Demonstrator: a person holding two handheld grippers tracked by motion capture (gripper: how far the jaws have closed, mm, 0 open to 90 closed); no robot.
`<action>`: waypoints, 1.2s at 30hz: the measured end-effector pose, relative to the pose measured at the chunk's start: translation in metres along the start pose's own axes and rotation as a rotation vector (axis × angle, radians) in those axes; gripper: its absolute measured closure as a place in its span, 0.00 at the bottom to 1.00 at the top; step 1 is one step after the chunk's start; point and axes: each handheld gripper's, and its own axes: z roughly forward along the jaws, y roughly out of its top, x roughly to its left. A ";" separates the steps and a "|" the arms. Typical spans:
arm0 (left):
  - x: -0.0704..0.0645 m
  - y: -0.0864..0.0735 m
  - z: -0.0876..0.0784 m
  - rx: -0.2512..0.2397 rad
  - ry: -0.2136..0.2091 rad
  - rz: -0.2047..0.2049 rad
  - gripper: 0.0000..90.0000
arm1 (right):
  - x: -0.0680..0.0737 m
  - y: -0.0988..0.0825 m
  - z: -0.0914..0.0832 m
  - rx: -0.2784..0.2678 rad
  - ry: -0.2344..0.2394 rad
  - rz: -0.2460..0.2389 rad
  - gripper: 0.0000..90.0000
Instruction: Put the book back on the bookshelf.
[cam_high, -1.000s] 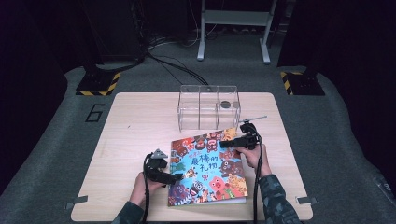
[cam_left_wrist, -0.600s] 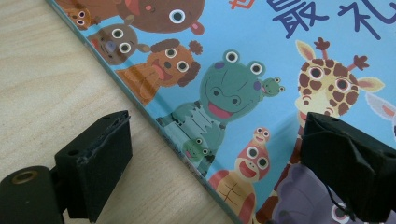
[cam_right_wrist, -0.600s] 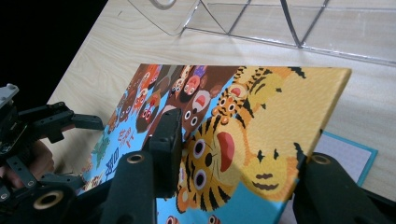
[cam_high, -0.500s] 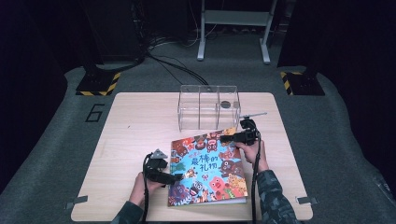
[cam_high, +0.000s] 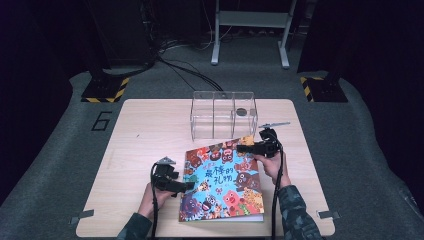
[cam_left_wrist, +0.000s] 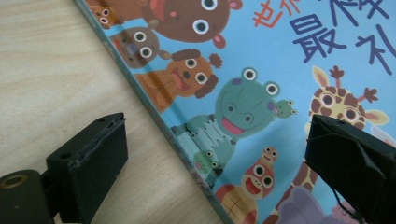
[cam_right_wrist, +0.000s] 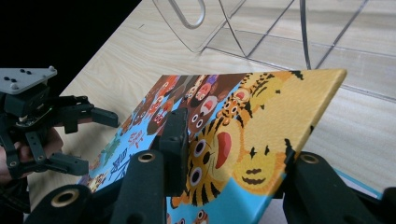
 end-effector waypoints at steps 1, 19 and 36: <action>0.000 0.001 0.000 -0.003 0.006 -0.005 0.05 | 0.000 0.000 0.000 0.000 0.000 0.000 0.69; 0.005 0.018 -0.005 -0.047 0.029 -0.044 0.00 | 0.019 0.000 -0.011 -0.062 -0.001 -0.123 0.69; 0.010 0.030 -0.008 -0.063 0.031 -0.039 0.00 | 0.027 0.004 -0.013 -0.106 0.006 -0.212 0.68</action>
